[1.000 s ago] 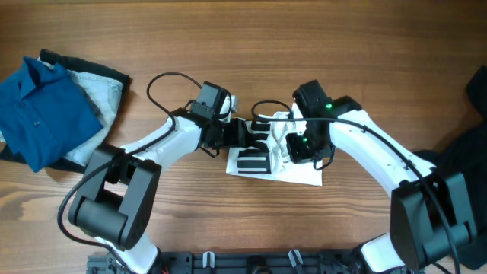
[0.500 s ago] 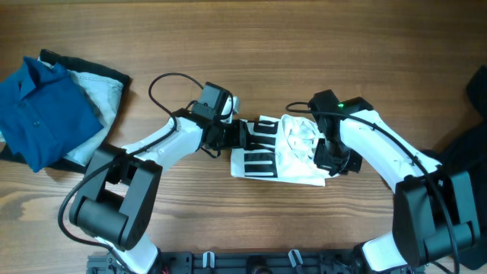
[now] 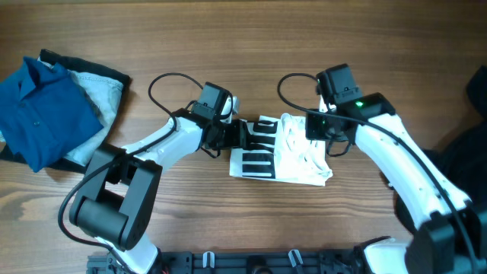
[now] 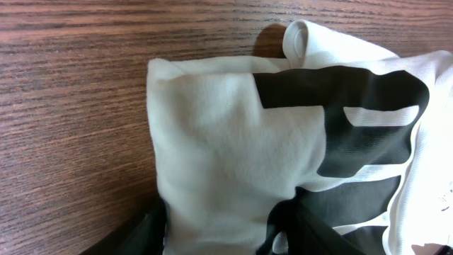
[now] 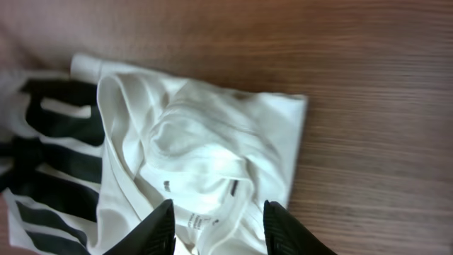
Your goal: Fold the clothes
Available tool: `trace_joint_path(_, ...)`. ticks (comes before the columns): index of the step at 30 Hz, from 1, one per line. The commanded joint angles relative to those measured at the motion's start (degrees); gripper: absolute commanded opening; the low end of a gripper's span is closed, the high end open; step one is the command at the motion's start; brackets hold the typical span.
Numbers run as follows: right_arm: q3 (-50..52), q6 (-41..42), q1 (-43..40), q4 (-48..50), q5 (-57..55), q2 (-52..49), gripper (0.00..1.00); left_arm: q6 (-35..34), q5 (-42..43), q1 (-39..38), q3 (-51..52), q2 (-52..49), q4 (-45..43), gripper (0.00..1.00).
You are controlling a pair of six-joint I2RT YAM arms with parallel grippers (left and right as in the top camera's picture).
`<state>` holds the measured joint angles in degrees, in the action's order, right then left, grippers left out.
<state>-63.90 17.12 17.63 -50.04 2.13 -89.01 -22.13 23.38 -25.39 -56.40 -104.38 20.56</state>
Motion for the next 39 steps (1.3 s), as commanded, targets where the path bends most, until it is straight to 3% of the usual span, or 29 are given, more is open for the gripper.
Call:
trace_joint_path(1, -0.48, -8.28, 0.87, 0.68, 5.79, -6.01, 0.41, 0.72, -1.01, 0.00, 0.31, -0.98, 0.20, 0.54)
trace_joint_path(8, -0.48, -7.98, 1.11, 10.10, -1.31, -10.05, 0.43, 0.70, -0.98, 0.00, 0.31, -0.98, 0.22, 0.54)
trace_joint_path(10, -0.48, -8.02, 1.11, 10.86, -2.32, -10.05, 0.40, 0.70, -0.98, 0.00, 0.31, -0.98, 0.22, 0.54)
trace_joint_path(12, -0.48, -8.00, 1.11, 10.47, -2.32, -10.05, 0.20, 0.70, -0.98, 0.00, 0.31, -0.98, 0.22, 0.54)
trace_joint_path(13, -0.48, -7.93, 1.11, 10.19, -2.32, -10.05, 0.04, 0.70, -1.01, 0.00, 0.31, -0.98, 0.22, 0.54)
trace_joint_path(17, -0.48, -5.90, 1.05, 9.22, -4.13, -10.05, 0.04, 0.70, -0.98, 0.00, 0.31, -0.98, 0.24, 0.54)
trace_joint_path(21, -0.50, 11.78, -2.01, 5.27, -17.86, -9.88, 0.04, 0.70, -0.98, 0.00, 0.31, -0.98, 0.92, 0.54)
trace_joint_path(26, -0.48, 12.66, -8.98, 5.20, -17.97, -9.88, 0.04, 0.72, -0.98, 0.00, 0.31, -0.98, 1.05, 0.54)
trace_joint_path(28, -0.48, 9.20, -9.57, 5.33, -16.33, -9.90, 0.04, 0.70, -1.01, 0.00, 0.31, -0.98, 1.05, 0.54)
trace_joint_path(29, -0.48, 6.80, -9.55, 5.33, -14.86, -9.90, 0.07, 0.72, -1.01, 0.00, 0.31, -0.98, 1.05, 0.54)
trace_joint_path(31, -0.48, 3.67, -9.57, 4.02, -12.72, -9.90, 0.49, 0.72, -1.01, 0.00, 0.31, -0.98, 1.05, 0.54)
trace_joint_path(33, -0.52, 2.32, -9.64, 2.12, -13.05, -9.84, 0.51, 0.72, -0.98, 0.00, 0.31, -0.98, 1.07, 0.54)
trace_joint_path(35, -1.22, 2.82, -9.86, -1.44, -12.02, -9.11, 0.45, 0.72, -0.98, 0.00, 0.31, -0.98, 1.07, 0.54)
trace_joint_path(39, -1.64, -4.94, -9.77, -6.34, 5.68, -4.68, 0.44, 0.72, -0.98, 0.00, 0.31, -0.98, 1.07, 0.54)
